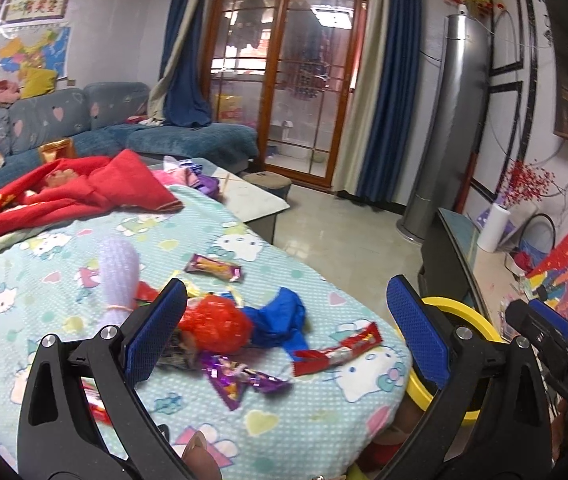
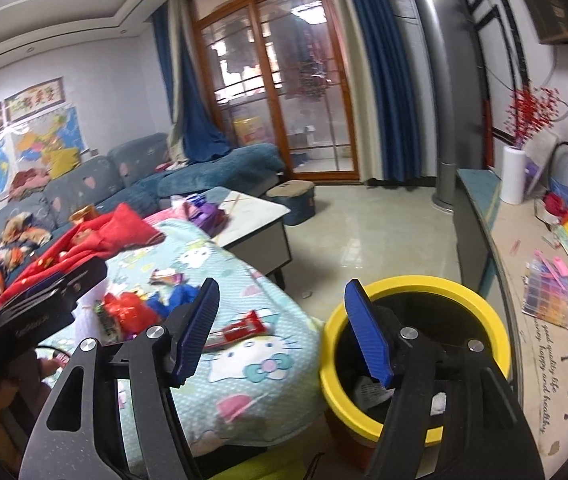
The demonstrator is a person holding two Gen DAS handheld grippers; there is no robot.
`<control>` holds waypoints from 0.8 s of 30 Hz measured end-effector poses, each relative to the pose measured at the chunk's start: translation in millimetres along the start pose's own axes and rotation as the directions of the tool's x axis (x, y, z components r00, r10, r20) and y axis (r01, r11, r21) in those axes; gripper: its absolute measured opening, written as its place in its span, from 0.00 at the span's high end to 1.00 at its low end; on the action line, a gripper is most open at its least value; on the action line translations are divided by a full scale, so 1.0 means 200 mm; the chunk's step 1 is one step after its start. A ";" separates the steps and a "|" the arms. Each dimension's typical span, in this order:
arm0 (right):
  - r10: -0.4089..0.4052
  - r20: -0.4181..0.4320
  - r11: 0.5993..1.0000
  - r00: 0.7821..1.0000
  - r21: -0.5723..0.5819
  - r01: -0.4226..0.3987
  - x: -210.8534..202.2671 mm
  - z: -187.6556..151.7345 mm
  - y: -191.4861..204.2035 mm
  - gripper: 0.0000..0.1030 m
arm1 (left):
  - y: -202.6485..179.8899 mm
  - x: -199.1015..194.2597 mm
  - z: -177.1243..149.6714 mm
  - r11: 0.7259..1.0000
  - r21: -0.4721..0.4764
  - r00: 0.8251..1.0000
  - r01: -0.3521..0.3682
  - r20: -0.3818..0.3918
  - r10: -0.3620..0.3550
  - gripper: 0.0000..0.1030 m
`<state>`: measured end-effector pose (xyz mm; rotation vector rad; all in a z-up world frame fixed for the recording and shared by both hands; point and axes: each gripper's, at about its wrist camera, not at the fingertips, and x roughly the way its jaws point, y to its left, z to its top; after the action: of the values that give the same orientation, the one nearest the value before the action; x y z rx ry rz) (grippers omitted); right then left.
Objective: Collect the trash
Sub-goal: 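Move both open tools back over the candy wrappers on the bed, then grasp the lavender foam net with left tool while right tool grasps purple wrapper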
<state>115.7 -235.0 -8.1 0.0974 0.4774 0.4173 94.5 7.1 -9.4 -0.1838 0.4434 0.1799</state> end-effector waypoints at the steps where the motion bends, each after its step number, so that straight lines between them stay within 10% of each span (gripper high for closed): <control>1: 0.016 -0.003 1.000 1.000 -0.012 -0.016 0.01 0.00 0.03 0.39 | 0.01 0.00 0.00 1.000 -0.003 1.000 -0.008 0.001 0.008 0.11; 24: 0.245 -0.259 0.926 0.934 -0.222 -0.305 0.33 -0.16 0.54 0.44 | 0.46 0.05 0.04 0.972 -0.165 0.986 -0.166 -0.039 0.162 0.11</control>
<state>114.3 -110.2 -43.6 -0.1402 0.6333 0.7717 86.5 99.9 -18.2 -0.3152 0.4685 0.3779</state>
